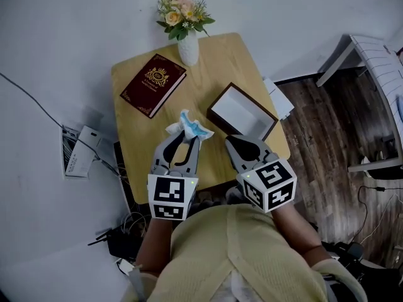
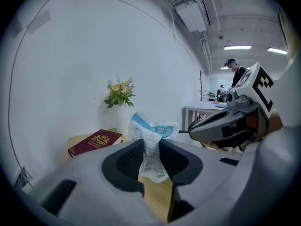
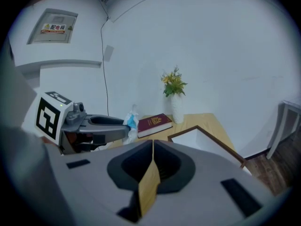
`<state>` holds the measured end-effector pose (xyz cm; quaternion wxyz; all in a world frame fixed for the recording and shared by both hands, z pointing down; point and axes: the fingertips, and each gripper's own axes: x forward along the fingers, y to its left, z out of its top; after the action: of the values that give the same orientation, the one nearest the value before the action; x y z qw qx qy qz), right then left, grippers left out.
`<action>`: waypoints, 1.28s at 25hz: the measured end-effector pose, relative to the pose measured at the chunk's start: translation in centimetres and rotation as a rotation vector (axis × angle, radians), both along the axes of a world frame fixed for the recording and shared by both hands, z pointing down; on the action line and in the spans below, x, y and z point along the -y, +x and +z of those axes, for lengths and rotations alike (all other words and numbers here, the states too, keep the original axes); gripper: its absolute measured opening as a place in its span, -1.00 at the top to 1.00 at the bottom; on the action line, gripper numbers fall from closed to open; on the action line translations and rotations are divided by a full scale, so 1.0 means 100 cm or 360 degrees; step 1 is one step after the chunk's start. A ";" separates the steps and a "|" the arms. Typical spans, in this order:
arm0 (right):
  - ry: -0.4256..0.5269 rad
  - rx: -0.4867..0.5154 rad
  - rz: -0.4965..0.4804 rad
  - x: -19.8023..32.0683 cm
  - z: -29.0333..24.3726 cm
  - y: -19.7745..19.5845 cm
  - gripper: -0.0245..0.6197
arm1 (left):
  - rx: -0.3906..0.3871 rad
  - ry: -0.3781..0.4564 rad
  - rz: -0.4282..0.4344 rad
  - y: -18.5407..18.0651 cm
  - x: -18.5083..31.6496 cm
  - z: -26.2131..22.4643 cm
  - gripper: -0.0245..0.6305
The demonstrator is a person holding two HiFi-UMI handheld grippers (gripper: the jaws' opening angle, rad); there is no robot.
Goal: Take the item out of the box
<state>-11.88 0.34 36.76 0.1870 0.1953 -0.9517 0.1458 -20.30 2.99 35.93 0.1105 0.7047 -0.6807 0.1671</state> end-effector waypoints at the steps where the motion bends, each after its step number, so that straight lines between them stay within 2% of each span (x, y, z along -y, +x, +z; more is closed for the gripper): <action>1: -0.0005 0.0020 0.0014 0.000 0.000 -0.001 0.83 | -0.0016 0.0020 -0.0031 -0.001 -0.001 -0.001 0.56; 6: -0.0023 0.0088 0.0073 0.001 0.000 -0.002 0.83 | -0.0072 0.0042 -0.0119 0.002 -0.004 0.004 0.56; 11: -0.0015 0.0063 0.0135 0.007 0.009 0.000 0.83 | -0.0185 0.0033 -0.0148 0.002 -0.003 0.011 0.56; 24: -0.0043 0.0100 0.0169 0.013 0.009 0.005 0.83 | -0.0205 -0.0011 -0.0174 0.006 0.000 0.023 0.56; 28: -0.0044 0.0108 0.0175 0.012 0.009 0.007 0.84 | -0.0181 -0.0039 -0.0150 0.010 -0.001 0.026 0.56; 32: -0.0045 0.0105 0.0175 0.012 0.009 0.009 0.84 | -0.0212 -0.0051 -0.0135 0.014 -0.001 0.029 0.56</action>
<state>-11.01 -0.86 37.68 0.1500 0.2397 -0.9429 0.1758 -18.89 3.05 38.87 0.1738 0.6829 -0.6983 0.1260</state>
